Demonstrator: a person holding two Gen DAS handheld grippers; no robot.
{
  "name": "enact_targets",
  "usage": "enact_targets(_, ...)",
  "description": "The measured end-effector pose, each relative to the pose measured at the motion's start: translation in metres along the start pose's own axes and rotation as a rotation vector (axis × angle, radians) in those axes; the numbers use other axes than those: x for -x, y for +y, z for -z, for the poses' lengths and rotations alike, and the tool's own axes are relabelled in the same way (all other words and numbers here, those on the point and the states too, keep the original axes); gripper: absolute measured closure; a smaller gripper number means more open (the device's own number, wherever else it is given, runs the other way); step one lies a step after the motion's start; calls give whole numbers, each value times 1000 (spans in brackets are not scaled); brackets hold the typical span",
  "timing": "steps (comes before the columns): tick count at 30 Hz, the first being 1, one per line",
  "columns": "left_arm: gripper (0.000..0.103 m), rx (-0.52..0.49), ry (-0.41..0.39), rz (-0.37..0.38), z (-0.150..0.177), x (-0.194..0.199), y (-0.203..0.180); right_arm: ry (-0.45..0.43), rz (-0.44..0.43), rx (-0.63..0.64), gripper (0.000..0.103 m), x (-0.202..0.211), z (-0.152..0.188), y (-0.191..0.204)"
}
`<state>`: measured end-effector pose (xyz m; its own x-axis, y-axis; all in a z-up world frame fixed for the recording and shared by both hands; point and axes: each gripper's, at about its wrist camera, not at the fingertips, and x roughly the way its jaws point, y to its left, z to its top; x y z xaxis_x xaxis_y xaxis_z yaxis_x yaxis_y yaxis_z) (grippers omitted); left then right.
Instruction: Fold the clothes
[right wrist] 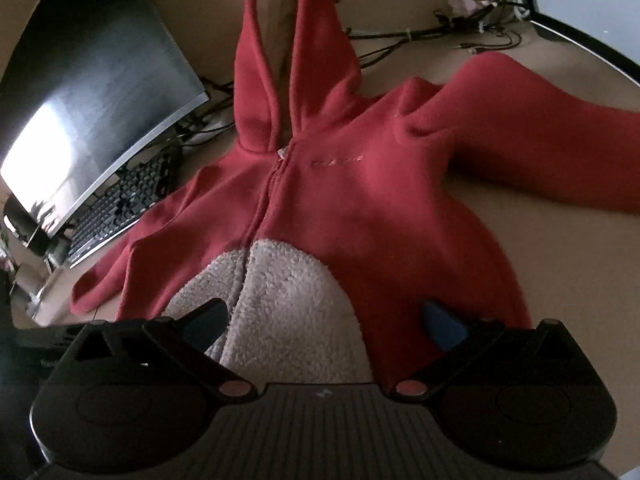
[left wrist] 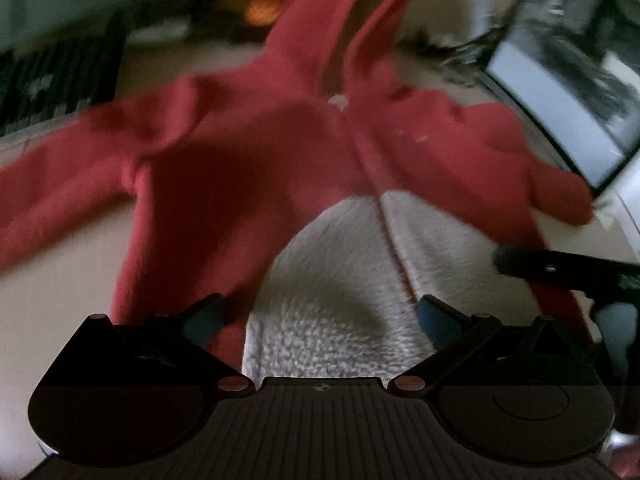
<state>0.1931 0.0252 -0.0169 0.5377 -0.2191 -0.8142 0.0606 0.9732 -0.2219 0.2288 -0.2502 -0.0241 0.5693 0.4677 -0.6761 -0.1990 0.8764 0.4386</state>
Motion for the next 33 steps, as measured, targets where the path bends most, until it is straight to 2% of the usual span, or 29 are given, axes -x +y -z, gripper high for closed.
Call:
enact_targets(5,0,30,-28,-61,4,-6,-7,24,47,46,0,-9,-5,11)
enact_targets(8,0,35,-22,-100,3,-8,-12,55,-9,71,0,-5,-12,2)
enact_targets(10,0,27,-14,-126,2,-10,-16,69,-92,-4,0,5,-20,-20)
enact_targets(13,0,-14,-6,-182,3,-14,-26,-29,-89,-223,0,36,-27,-72)
enact_targets(16,0,-18,-24,-220,7,-16,-33,-84,40,-347,0,57,-28,-118)
enact_targets(22,0,16,-14,-245,3,-18,-34,-103,105,-406,0,62,-46,-157)
enact_targets(27,0,38,-10,-263,1,-19,-35,-120,-1,-436,0,42,-60,-167)
enact_targets(30,0,51,-12,-278,2,-18,-37,-176,-55,-451,0,23,-67,-168)
enact_targets(33,0,61,-11,-292,3,-18,-38,-227,-67,-451,0,6,-78,-167)
